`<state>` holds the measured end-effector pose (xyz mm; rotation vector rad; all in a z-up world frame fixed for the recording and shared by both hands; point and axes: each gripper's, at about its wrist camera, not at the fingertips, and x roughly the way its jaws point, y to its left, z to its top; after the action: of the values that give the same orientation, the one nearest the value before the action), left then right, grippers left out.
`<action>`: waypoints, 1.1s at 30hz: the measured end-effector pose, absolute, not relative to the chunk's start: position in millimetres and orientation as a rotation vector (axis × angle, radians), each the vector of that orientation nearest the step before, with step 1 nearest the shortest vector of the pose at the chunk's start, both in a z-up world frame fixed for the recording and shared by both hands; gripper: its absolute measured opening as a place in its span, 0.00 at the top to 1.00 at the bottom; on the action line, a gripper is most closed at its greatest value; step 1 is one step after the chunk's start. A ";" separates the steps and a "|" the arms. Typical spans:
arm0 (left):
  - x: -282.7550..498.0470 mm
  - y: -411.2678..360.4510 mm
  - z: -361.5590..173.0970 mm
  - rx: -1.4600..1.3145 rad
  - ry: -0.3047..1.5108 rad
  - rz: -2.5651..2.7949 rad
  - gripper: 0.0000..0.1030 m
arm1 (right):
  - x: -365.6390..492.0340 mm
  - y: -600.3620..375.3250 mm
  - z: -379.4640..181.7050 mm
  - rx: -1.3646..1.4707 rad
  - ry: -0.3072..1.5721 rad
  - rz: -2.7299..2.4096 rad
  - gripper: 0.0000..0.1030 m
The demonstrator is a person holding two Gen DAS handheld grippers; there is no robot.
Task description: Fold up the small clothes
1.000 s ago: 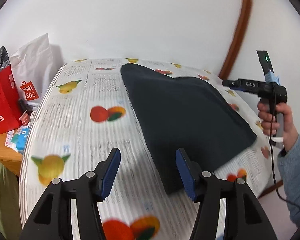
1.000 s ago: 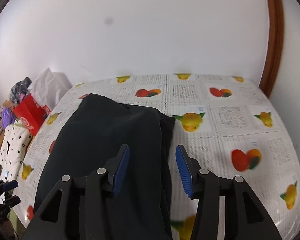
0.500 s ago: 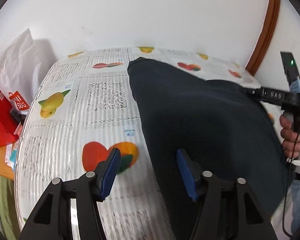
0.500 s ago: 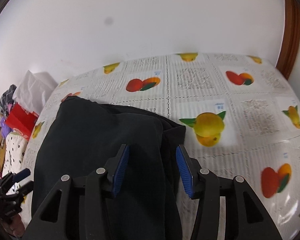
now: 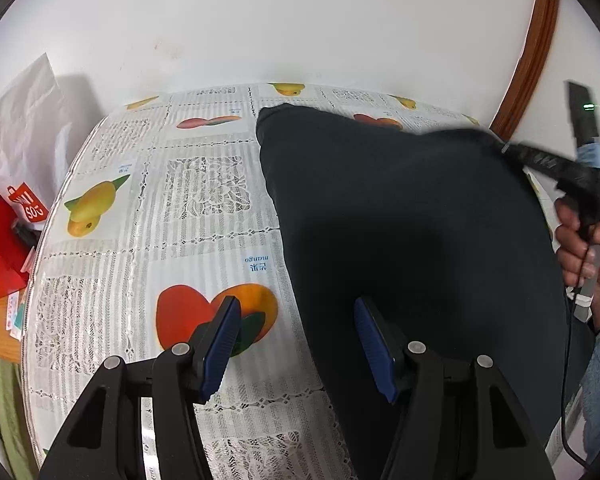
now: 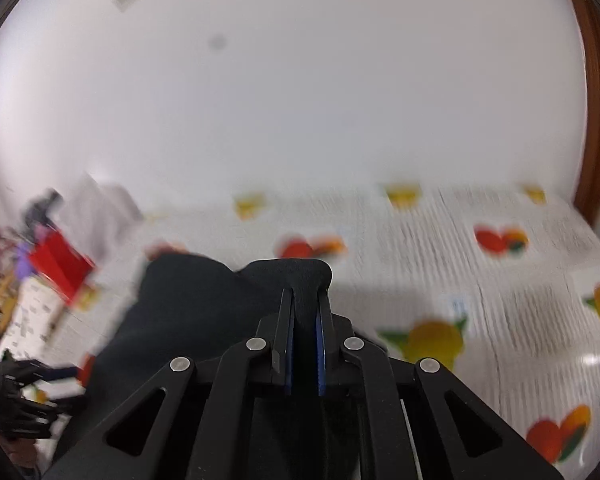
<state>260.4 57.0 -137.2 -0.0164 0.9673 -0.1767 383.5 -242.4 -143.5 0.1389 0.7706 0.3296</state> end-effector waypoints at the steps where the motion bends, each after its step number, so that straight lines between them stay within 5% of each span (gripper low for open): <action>1: 259.8 57.3 -136.6 -0.016 0.967 -0.174 0.44 | 389.8 -240.0 -153.7 0.128 0.834 0.303 0.91; 9: 235.9 65.8 -127.0 -0.032 0.954 -0.182 0.45 | 358.8 -276.5 -133.9 0.200 0.917 0.261 0.64; 20: 183.7 61.3 -124.0 -0.091 0.939 -0.231 0.45 | 259.1 -293.4 -154.5 0.289 0.973 0.376 0.61; 22: 181.4 61.6 -123.8 -0.094 0.950 -0.207 0.44 | 257.8 -288.1 -164.6 0.314 0.985 0.388 0.75; 23: 180.8 60.6 -124.5 -0.086 0.958 -0.179 0.41 | 256.3 -285.7 -165.4 0.306 0.981 0.402 0.93; 27: 175.8 54.2 -126.1 -0.042 0.946 -0.142 0.41 | 234.6 -297.1 -142.9 0.249 0.775 0.408 0.95; 33: 164.5 46.1 -123.4 0.007 0.934 -0.109 0.42 | 227.4 -294.1 -152.4 0.246 0.832 0.333 0.94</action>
<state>164.5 46.1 -123.4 0.0073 0.9338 -0.1088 227.4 -294.1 -152.4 0.2460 0.8320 0.3334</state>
